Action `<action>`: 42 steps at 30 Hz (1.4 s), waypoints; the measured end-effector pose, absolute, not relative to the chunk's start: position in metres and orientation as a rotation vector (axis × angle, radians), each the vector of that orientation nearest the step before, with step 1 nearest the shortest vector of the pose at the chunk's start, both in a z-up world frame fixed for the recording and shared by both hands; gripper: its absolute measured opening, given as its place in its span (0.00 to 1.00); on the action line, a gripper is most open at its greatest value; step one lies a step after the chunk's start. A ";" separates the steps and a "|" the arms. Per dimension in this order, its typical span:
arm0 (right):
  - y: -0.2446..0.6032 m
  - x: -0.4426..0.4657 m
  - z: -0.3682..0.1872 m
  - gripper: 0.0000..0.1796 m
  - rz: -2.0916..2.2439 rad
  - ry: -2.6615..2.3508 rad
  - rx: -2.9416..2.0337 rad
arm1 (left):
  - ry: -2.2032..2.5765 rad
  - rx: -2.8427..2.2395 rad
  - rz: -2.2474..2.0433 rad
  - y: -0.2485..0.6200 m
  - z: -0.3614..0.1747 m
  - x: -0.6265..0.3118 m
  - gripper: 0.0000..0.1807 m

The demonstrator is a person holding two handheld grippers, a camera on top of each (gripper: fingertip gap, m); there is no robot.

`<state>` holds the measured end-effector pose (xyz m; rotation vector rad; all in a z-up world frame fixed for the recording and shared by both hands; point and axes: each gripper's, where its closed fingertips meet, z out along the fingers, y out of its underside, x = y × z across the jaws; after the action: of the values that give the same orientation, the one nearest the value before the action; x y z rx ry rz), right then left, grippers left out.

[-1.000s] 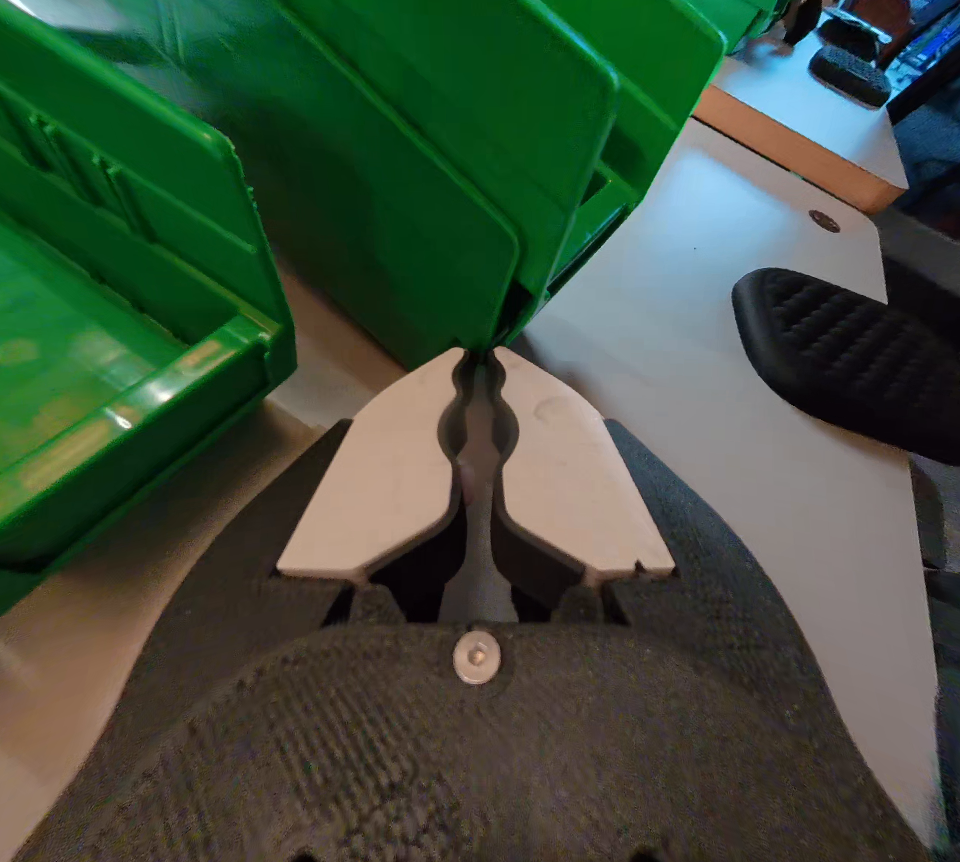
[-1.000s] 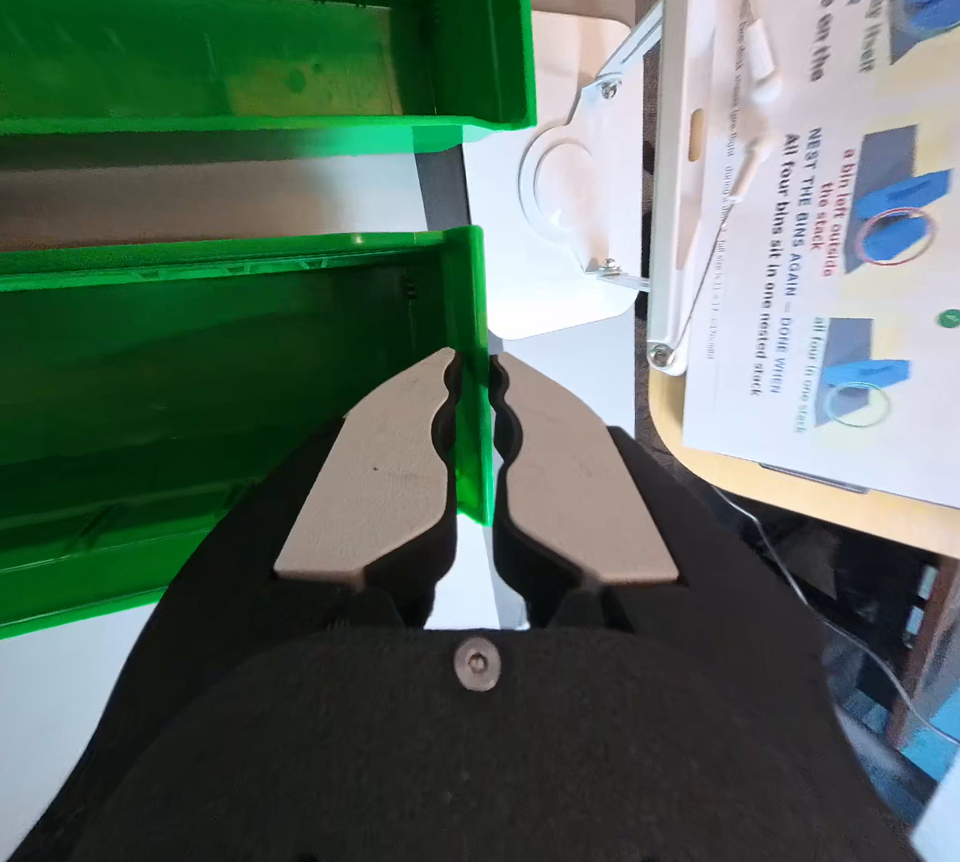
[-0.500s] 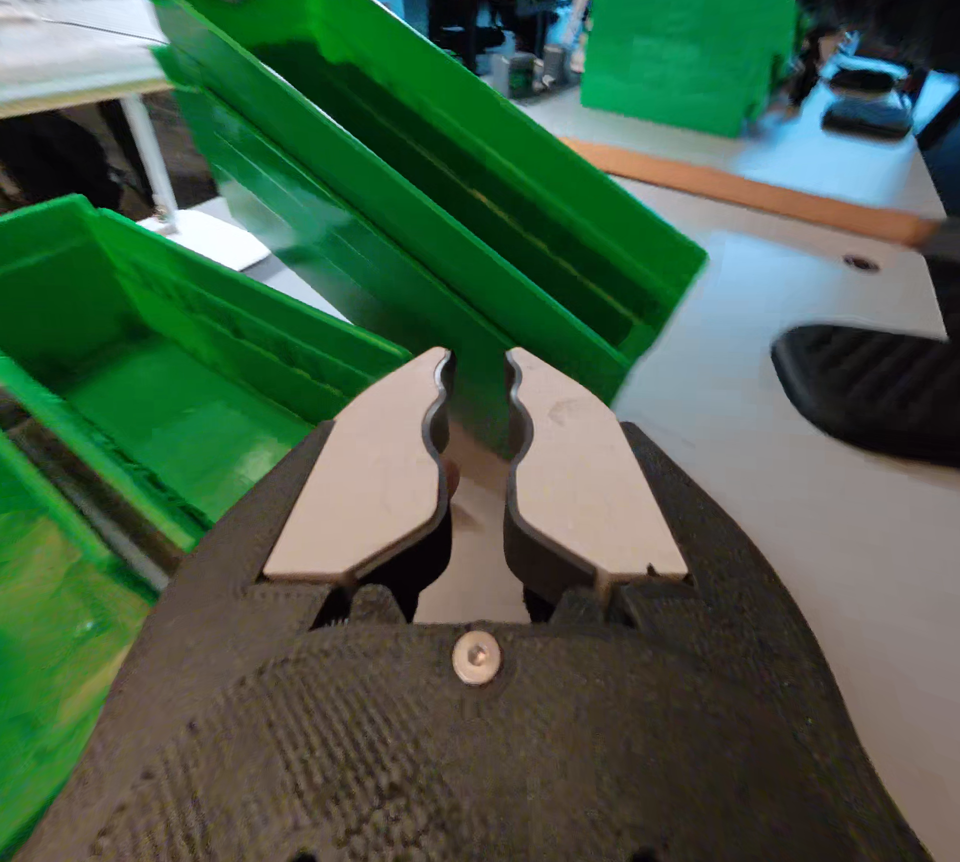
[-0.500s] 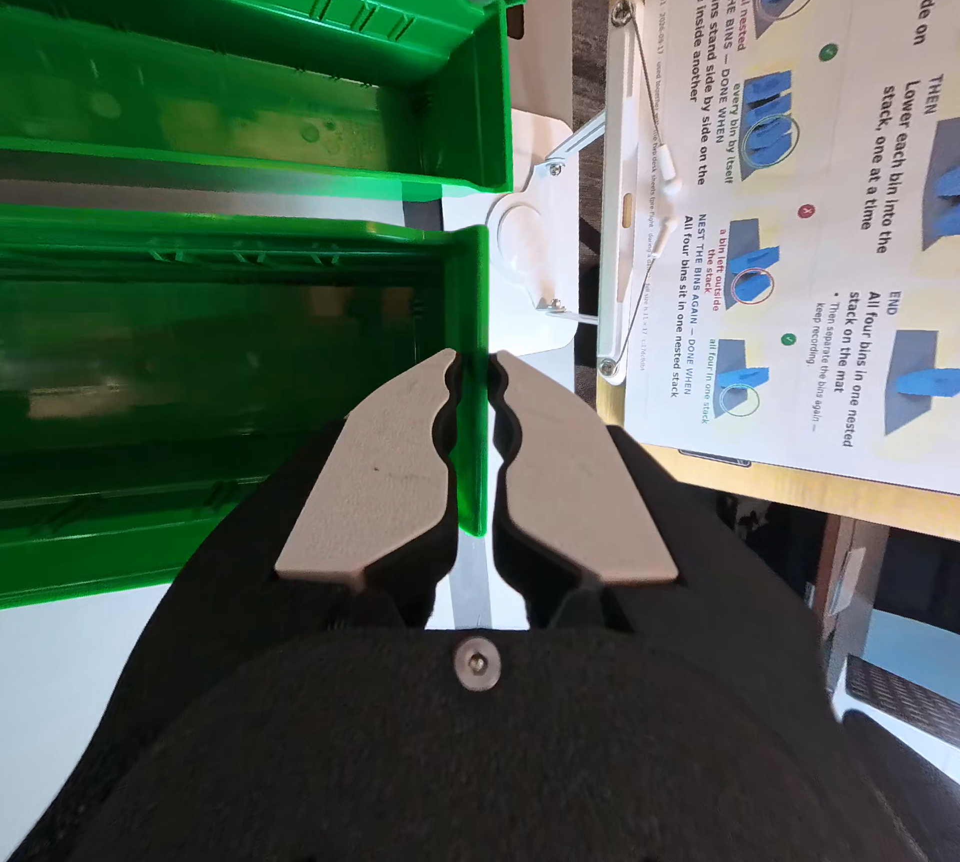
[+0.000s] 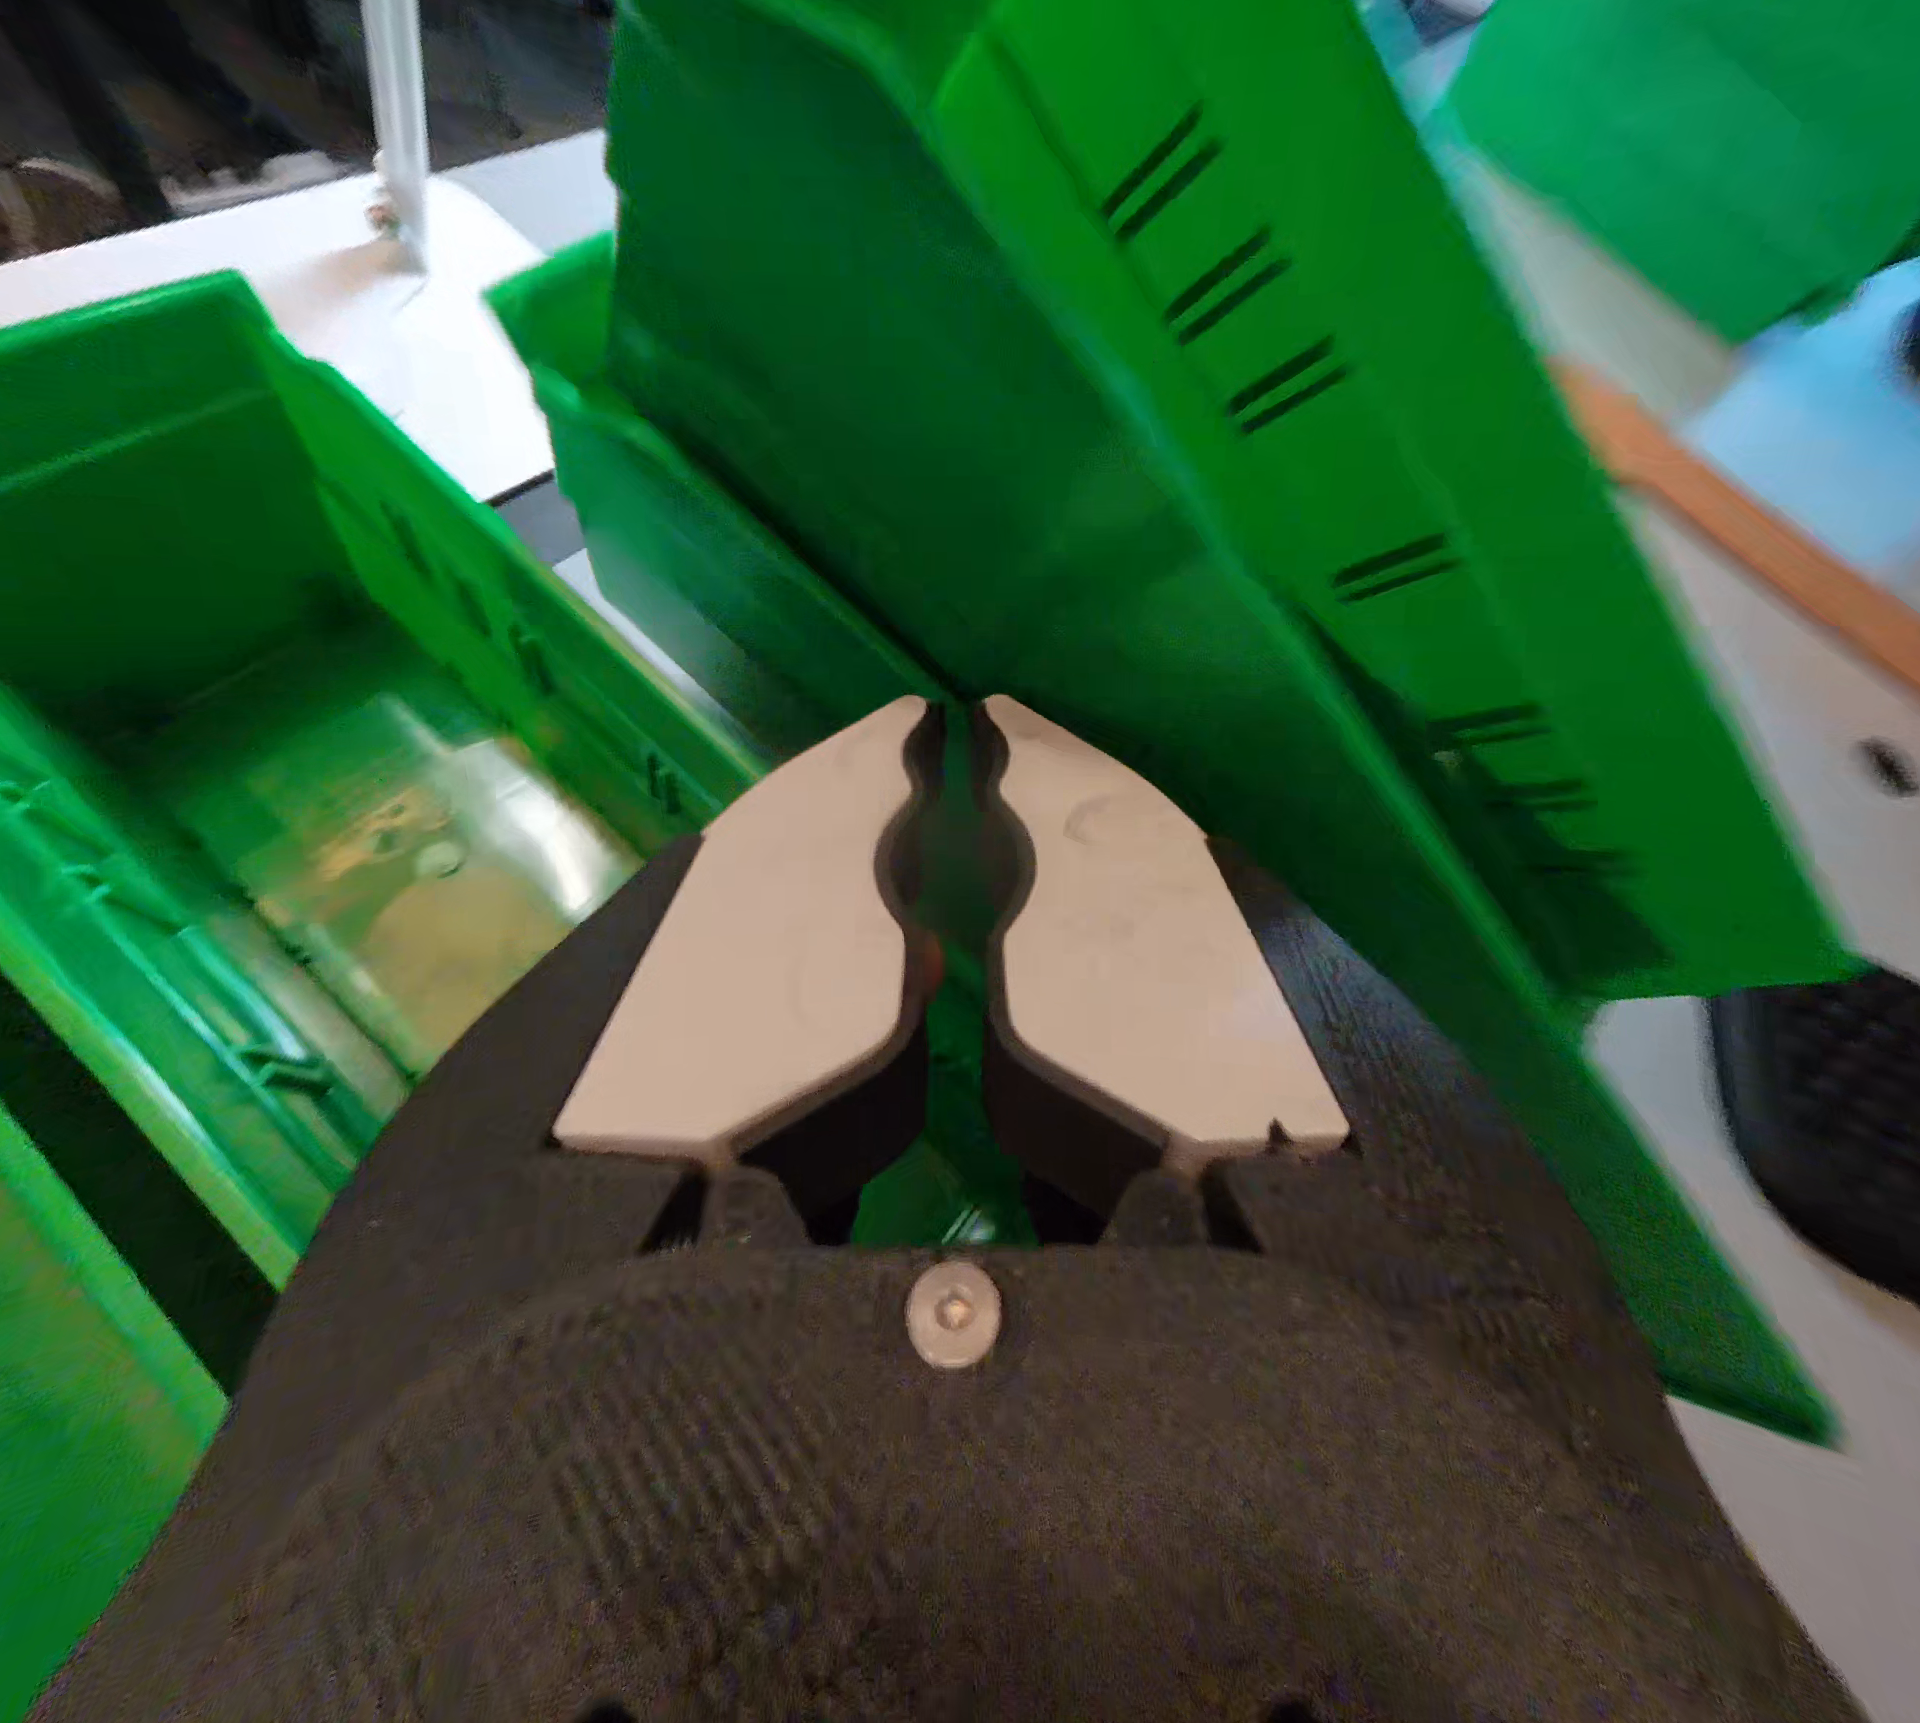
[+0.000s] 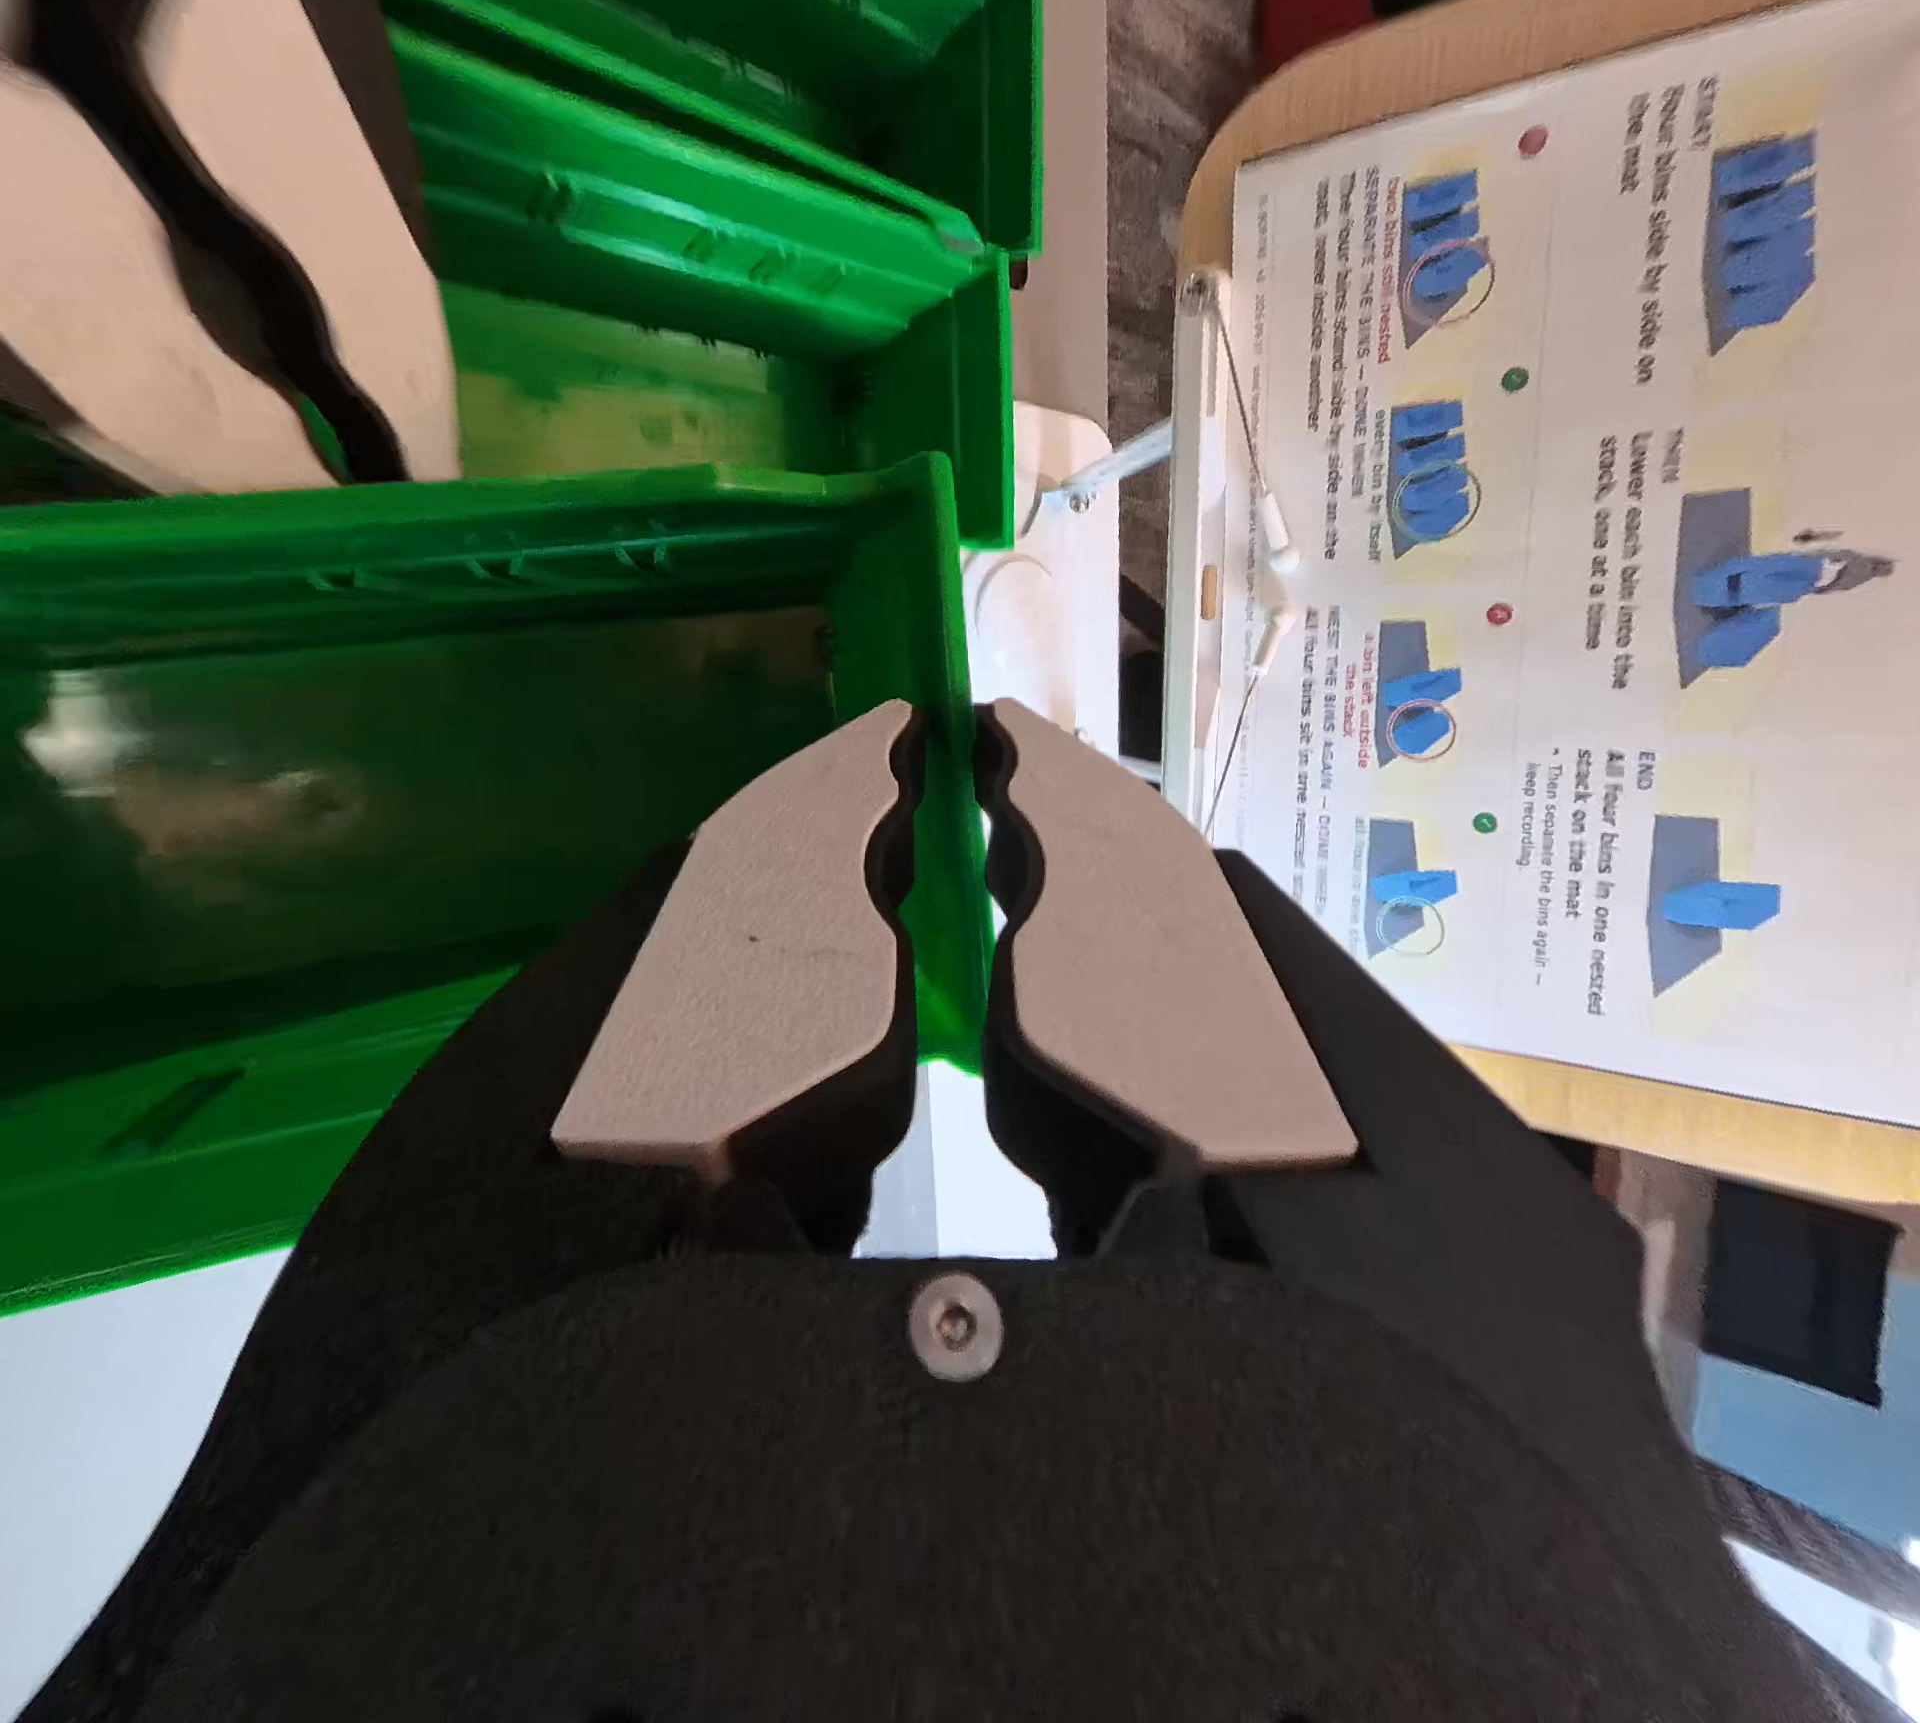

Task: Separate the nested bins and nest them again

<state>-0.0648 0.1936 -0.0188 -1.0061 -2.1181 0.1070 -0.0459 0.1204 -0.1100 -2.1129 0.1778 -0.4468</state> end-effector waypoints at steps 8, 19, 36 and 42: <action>0.203 -0.060 -0.017 0.06 -0.026 -2.106 -1.027 | 0.190 -2.087 -0.308 0.122 -0.099 -0.054 0.06; 0.232 -0.058 -0.040 0.07 -0.130 -2.024 -1.128 | 0.375 -1.900 -0.605 0.006 -0.099 -0.002 0.16; 0.246 -0.057 -0.058 0.12 -0.262 -1.861 -1.239 | 0.405 -1.756 -0.014 0.009 -0.121 0.013 0.07; 0.174 -0.042 -0.024 0.19 -0.006 -1.774 -1.213 | 0.313 -1.747 -0.019 0.014 -0.117 -0.001 0.03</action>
<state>-0.0415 0.1737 -0.0240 -1.2134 -1.7740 -0.0057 -0.0007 0.0145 -0.1170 -1.7467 0.3135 -0.0189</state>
